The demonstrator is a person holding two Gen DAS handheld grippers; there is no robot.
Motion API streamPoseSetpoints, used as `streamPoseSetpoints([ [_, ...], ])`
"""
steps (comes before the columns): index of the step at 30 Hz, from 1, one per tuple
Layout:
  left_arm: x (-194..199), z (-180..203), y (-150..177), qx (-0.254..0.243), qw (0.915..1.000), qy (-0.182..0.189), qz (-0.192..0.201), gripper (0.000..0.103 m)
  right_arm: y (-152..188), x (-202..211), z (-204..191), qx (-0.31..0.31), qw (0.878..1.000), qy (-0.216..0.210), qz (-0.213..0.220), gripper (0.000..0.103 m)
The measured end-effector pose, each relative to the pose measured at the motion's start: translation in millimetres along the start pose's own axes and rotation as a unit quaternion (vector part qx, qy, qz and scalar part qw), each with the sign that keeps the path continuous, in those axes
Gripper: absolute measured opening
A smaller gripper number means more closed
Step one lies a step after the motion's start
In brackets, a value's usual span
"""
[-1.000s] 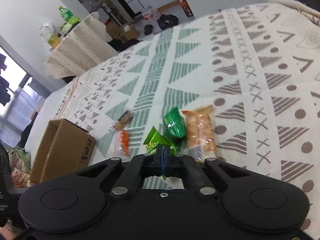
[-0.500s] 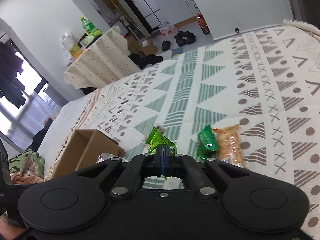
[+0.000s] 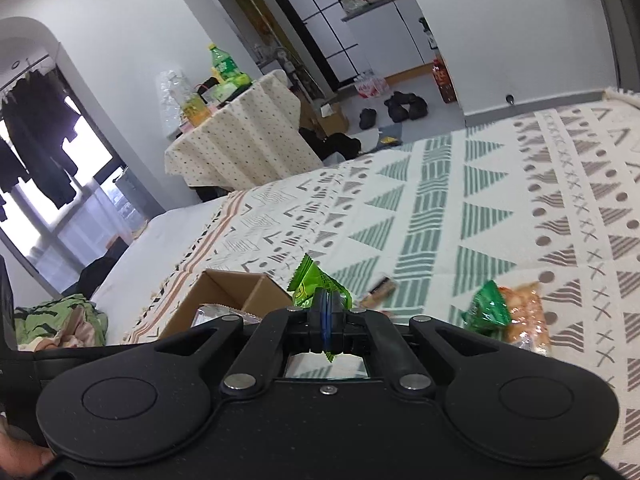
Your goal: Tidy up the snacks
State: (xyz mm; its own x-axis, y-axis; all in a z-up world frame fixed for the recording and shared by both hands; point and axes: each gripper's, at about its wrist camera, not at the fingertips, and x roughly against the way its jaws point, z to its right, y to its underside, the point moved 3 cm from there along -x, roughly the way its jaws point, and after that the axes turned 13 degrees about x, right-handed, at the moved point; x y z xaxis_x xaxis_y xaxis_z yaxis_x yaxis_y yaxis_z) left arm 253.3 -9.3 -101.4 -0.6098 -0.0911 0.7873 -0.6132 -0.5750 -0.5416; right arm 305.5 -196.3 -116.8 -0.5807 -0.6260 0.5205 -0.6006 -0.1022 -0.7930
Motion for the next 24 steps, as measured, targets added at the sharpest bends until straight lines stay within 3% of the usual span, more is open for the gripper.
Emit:
streamPoseSetpoints([
  [17, 23, -57, -32, 0.041, 0.9989, -0.001, 0.022, 0.049, -7, -18, -70, 0.038, 0.998, -0.024, 0.039, 0.0],
  [23, 21, -77, -43, 0.056, 0.9982, -0.001, 0.023, 0.049, 0, -32, -59, 0.017, 1.0, -0.01, -0.007, 0.001],
  [24, 20, -80, -45, 0.06, 0.998, -0.001, 0.023, 0.049, 3, -35, -54, 0.011, 1.0, -0.006, -0.018, 0.005],
])
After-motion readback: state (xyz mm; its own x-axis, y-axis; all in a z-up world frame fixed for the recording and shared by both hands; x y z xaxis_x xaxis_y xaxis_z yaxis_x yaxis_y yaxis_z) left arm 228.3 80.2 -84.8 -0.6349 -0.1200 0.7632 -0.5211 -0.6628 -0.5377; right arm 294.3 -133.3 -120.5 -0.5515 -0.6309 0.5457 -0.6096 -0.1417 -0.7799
